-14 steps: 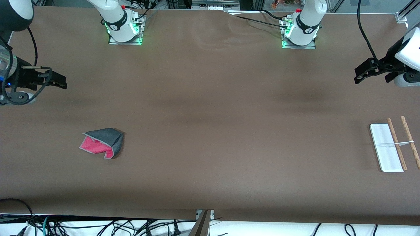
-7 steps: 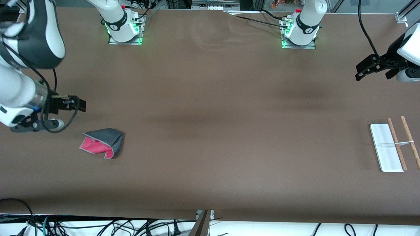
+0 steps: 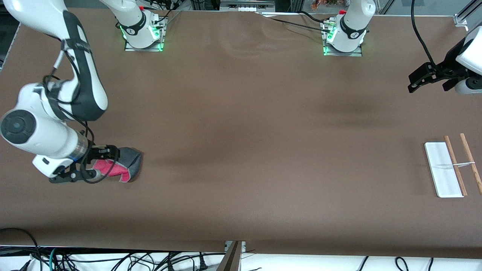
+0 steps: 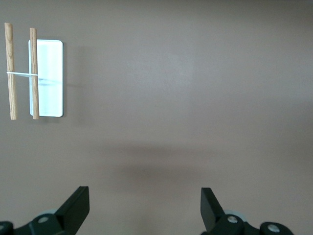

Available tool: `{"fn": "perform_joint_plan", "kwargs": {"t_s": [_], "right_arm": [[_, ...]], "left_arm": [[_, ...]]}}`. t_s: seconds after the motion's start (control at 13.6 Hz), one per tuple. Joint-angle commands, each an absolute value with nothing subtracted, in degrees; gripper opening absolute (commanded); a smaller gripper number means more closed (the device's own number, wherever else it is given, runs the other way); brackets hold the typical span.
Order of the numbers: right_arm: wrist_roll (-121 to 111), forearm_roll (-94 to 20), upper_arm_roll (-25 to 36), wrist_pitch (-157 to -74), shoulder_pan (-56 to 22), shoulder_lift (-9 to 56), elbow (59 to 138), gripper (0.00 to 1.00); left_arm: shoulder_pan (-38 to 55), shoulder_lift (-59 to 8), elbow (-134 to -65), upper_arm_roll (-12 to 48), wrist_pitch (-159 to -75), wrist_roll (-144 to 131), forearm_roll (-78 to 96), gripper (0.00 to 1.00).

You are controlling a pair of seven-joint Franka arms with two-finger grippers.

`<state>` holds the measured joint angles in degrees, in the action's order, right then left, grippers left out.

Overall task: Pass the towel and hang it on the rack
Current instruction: 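Move the right gripper down onto the grey-pink towel, then close the right gripper on the towel's edge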

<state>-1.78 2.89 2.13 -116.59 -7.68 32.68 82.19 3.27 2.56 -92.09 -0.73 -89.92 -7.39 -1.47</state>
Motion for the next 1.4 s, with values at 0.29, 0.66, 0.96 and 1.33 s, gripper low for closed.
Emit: {"fn": "perform_joint_plan", "kwargs": {"t_s": [0.29,0.66,0.96,1.33], "right_arm": [[-1.4,2.8,1.9,-136.7,-7.9,39.2,85.1,1.00],[3.8,-1.9,2.0,-141.2,-7.9,44.0,85.3,1.00],[4.5,-2.2,2.1,-145.4,-7.9,46.8,85.3,1.00],[8.7,-3.3,2.4,-146.4,-8.1,48.1,86.2,0.99]], "left_arm": [[3.3,4.0,-93.5,-1.0,-90.8,-7.1,-0.1,1.00],[3.3,4.0,-93.4,-1.0,-90.8,-7.1,0.0,1.00],[3.3,4.0,-93.4,-1.0,-90.8,-7.1,-0.1,1.00],[3.3,4.0,-93.3,-1.0,-90.8,-7.1,-0.1,1.00]]}}
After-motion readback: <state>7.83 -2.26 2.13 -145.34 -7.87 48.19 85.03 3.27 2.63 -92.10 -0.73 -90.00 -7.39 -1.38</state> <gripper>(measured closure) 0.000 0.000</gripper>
